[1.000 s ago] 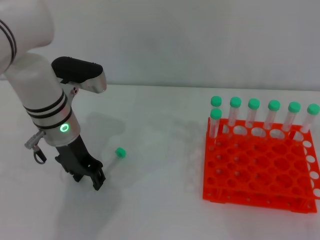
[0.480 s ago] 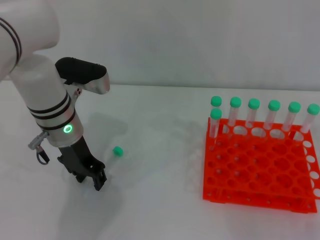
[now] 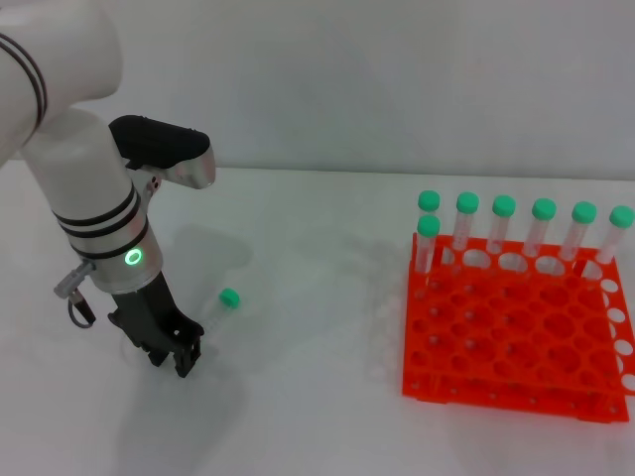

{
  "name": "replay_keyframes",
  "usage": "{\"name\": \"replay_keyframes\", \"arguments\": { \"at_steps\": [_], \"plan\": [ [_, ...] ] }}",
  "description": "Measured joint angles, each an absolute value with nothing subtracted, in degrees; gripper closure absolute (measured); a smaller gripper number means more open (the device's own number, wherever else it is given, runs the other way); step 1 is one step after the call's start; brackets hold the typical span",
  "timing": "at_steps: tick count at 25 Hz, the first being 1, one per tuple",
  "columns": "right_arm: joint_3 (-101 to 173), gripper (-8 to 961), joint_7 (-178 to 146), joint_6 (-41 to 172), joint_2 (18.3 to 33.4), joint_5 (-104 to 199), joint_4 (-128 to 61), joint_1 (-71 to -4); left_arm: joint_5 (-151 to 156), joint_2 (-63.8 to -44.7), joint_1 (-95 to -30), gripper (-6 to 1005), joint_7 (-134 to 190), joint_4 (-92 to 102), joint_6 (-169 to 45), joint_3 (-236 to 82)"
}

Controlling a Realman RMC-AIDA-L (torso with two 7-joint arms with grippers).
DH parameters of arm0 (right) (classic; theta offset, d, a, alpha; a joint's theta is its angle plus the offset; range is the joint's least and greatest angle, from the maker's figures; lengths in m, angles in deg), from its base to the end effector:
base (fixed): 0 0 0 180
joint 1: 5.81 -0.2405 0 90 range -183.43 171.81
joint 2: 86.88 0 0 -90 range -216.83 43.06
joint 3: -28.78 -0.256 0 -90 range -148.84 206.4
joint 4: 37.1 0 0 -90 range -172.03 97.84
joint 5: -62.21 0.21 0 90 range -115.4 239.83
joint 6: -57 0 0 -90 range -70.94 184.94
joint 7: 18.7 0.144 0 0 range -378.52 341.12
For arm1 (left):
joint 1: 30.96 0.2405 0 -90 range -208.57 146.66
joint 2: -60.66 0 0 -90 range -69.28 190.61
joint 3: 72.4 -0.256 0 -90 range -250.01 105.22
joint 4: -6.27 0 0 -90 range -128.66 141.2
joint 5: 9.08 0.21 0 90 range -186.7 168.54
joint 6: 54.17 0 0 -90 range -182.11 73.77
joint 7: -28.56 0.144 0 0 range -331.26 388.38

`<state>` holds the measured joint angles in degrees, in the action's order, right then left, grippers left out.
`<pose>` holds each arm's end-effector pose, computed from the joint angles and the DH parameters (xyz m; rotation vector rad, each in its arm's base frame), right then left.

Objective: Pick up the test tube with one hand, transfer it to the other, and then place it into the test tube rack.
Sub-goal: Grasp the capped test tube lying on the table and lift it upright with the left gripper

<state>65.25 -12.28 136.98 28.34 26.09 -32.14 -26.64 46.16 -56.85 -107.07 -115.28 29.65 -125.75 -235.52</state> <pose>0.3770 0.3009 0.0887 -1.3314 0.2794 0.5703 -0.2233 0.4193 -0.0039 -2.1927 -1.4186 0.8138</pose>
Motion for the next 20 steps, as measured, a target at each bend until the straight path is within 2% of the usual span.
{"name": "replay_keyframes", "arguments": {
  "at_steps": [10,16,20],
  "plan": [
    [66.17,304,-12.28,136.98,28.34,26.00,-32.22,-26.64,48.24,-57.51,-107.29,714,-116.52,29.65,-124.50,-235.47],
    [66.16,304,-12.28,136.98,28.34,26.00,-32.33,-26.64,48.25,-57.54,-107.23,810,-116.61,29.65,-123.59,-235.43],
    [66.14,304,-12.28,136.98,28.34,26.00,-32.35,-26.64,48.26,-57.54,-107.21,810,-116.41,29.74,-123.12,-235.43]
  ]
}}
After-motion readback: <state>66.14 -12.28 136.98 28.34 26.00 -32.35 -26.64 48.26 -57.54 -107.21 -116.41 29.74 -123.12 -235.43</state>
